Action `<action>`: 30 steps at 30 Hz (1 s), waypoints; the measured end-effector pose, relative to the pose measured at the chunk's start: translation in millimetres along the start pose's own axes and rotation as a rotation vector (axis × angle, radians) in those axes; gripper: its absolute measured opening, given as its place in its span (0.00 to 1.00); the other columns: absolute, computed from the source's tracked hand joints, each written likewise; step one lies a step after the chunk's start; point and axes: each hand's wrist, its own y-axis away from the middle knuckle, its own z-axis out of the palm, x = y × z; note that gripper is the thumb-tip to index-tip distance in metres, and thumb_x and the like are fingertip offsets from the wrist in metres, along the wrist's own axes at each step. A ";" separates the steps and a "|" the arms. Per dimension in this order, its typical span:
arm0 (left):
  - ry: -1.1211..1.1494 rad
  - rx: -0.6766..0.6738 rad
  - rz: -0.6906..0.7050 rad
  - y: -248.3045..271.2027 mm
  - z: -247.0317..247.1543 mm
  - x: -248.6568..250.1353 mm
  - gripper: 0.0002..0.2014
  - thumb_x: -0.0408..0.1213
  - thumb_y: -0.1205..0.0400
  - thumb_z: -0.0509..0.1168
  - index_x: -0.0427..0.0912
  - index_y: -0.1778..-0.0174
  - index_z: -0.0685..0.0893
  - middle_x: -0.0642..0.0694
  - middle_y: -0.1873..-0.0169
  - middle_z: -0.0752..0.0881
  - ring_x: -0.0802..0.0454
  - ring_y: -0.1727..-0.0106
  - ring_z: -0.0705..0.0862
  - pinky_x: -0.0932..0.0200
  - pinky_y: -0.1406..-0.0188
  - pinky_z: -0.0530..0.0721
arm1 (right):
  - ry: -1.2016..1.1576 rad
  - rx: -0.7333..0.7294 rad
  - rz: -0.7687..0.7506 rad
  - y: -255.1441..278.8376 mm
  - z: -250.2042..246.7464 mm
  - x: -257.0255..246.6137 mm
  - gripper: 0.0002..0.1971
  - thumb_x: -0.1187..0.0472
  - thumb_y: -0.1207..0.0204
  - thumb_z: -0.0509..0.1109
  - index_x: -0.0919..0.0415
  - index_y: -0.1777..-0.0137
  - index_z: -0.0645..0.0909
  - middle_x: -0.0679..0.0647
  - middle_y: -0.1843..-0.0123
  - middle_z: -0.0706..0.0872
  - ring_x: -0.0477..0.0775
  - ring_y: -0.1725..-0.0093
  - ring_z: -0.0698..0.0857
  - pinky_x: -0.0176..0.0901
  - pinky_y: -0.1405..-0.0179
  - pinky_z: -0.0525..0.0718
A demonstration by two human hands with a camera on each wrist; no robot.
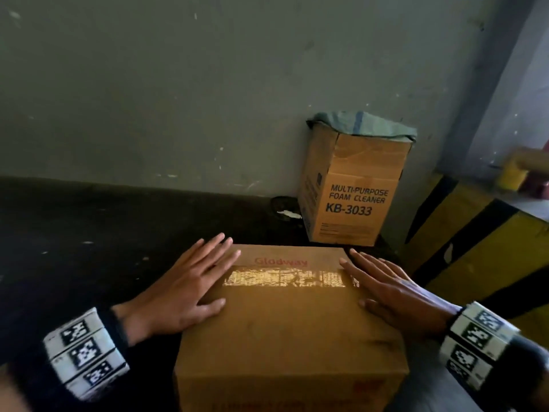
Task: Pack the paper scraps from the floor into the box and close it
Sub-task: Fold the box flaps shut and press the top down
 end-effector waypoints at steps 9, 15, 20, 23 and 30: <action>0.306 -0.361 -0.307 -13.4 77.5 -24.6 0.33 0.62 0.20 0.36 0.56 0.20 0.35 0.61 0.21 0.30 0.71 0.26 0.24 0.67 0.29 0.26 | -0.292 -0.233 0.042 -48.2 58.5 17.8 0.44 0.17 0.46 0.21 0.30 0.28 0.26 0.43 0.19 0.25 0.44 0.21 0.25 0.44 0.25 0.26; 0.373 -0.337 -0.289 -20.9 79.9 -40.9 0.44 0.76 0.32 0.26 0.60 0.20 0.39 0.67 0.22 0.32 0.76 0.26 0.26 0.65 0.26 0.28 | -0.424 -0.190 0.043 -54.1 66.8 19.5 0.42 0.15 0.48 0.25 0.25 0.30 0.28 0.38 0.22 0.23 0.43 0.22 0.23 0.45 0.22 0.29; 0.351 -0.330 -0.267 -25.2 81.6 -47.3 0.43 0.75 0.32 0.25 0.60 0.20 0.37 0.67 0.22 0.31 0.76 0.27 0.25 0.72 0.30 0.26 | -0.480 -0.128 0.067 -57.2 79.4 21.9 0.36 0.17 0.39 0.30 0.21 0.29 0.33 0.36 0.19 0.25 0.41 0.21 0.24 0.52 0.17 0.36; 0.350 -0.316 -0.273 -22.9 82.3 -42.8 0.41 0.74 0.28 0.28 0.58 0.20 0.37 0.67 0.22 0.32 0.76 0.27 0.25 0.74 0.32 0.25 | -0.490 -0.117 0.070 -54.6 78.6 21.0 0.38 0.16 0.41 0.30 0.22 0.28 0.34 0.37 0.19 0.26 0.42 0.20 0.25 0.53 0.17 0.37; 0.326 -0.353 -0.331 -20.3 80.3 -37.5 0.29 0.56 0.15 0.38 0.54 0.20 0.36 0.62 0.20 0.33 0.68 0.24 0.26 0.69 0.31 0.26 | -0.451 -0.182 0.138 -57.3 66.6 13.5 0.30 0.32 0.26 0.40 0.30 0.25 0.35 0.41 0.17 0.29 0.47 0.19 0.28 0.57 0.16 0.41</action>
